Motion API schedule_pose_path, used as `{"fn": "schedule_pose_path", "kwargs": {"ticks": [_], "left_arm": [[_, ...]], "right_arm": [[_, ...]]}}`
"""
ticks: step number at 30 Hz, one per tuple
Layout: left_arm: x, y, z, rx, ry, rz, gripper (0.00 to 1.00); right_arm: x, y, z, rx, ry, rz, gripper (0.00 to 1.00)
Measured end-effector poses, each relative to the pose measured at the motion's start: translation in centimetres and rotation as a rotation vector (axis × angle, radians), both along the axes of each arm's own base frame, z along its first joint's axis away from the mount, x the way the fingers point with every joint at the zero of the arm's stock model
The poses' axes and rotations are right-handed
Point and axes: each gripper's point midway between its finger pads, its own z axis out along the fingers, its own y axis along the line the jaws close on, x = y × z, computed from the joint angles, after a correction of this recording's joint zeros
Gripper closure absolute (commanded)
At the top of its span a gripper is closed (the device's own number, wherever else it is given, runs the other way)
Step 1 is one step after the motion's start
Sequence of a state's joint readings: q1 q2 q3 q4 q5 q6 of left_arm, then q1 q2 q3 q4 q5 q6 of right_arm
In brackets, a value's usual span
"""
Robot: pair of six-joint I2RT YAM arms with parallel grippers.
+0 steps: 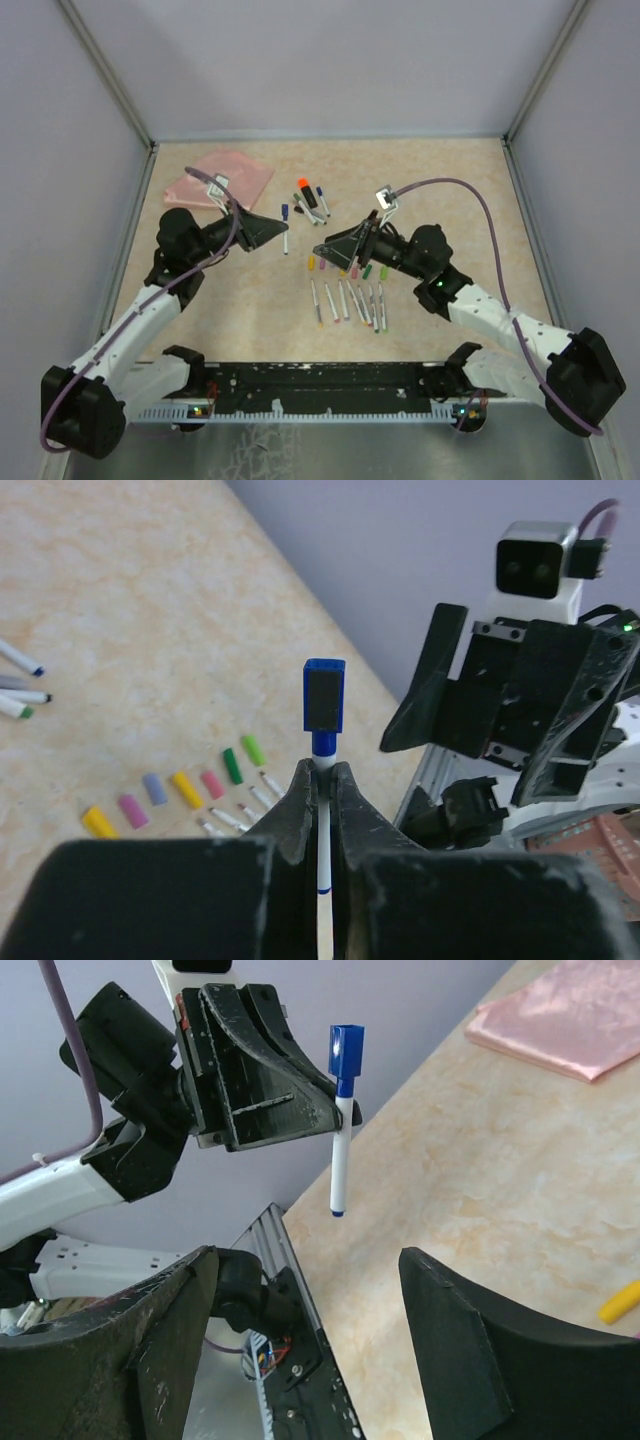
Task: Open the pen caps
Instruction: Pick up the pen from the center of the board.
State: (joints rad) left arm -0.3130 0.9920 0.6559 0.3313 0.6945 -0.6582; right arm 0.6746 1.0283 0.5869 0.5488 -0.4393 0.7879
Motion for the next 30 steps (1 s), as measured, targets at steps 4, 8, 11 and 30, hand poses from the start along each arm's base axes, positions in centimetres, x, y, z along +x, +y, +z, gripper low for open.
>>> {"fn": "schedule_pose_path", "kwargs": {"ticks": [4, 8, 11, 30], "left_arm": [[-2.0, -1.7, 1.3, -0.07, -0.011, -0.032, 1.0], [-3.4, -3.5, 2.1, -0.11, -0.014, -0.06, 1.0], [-4.0, -4.5, 2.5, -0.131, -0.013, -0.071, 1.0], [-4.5, -7.1, 1.9, -0.154, 0.009, -0.095, 1.0]], "right_arm": [[-1.0, 0.9, 0.0, -0.01, -0.024, 0.021, 0.3], [-1.3, 1.2, -0.4, -0.028, -0.023, 0.024, 0.36], [-1.3, 1.3, -0.9, -0.041, -0.009, 0.022, 0.4], [-1.6, 2.1, -2.1, -0.082, 0.04, 0.027, 0.73]]}}
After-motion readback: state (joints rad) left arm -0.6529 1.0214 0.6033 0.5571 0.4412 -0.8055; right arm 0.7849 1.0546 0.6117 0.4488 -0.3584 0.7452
